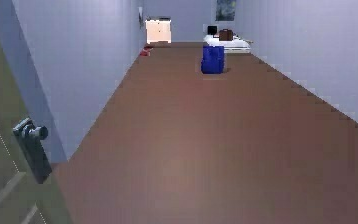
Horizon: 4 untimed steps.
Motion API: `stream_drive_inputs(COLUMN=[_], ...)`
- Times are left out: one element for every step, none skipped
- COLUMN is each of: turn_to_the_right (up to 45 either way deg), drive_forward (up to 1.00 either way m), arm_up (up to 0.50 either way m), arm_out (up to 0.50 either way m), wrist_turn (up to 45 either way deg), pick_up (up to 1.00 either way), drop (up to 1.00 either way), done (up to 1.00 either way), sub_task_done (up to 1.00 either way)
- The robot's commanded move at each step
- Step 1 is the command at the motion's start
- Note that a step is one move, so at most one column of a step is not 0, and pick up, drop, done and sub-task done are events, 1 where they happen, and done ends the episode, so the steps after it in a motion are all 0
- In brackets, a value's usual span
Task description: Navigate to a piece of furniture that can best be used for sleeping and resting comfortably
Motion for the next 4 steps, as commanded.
stream_drive_inputs(turn_to_the_right=[0.0, 0.0, 3.0, -3.0], drive_forward=[1.0, 1.0, 0.0, 0.0], arm_up=[0.0, 0.0, 0.0, 0.0], arm_out=[0.0, 0.0, 0.0, 0.0], wrist_turn=[0.0, 0.0, 0.0, 0.0], pick_up=[0.0, 0.0, 0.0, 0.0], drop=[0.0, 0.0, 0.0, 0.0], done=[0.0, 0.0, 0.0, 0.0], sub_task_done=[0.0, 0.0, 0.0, 0.0])
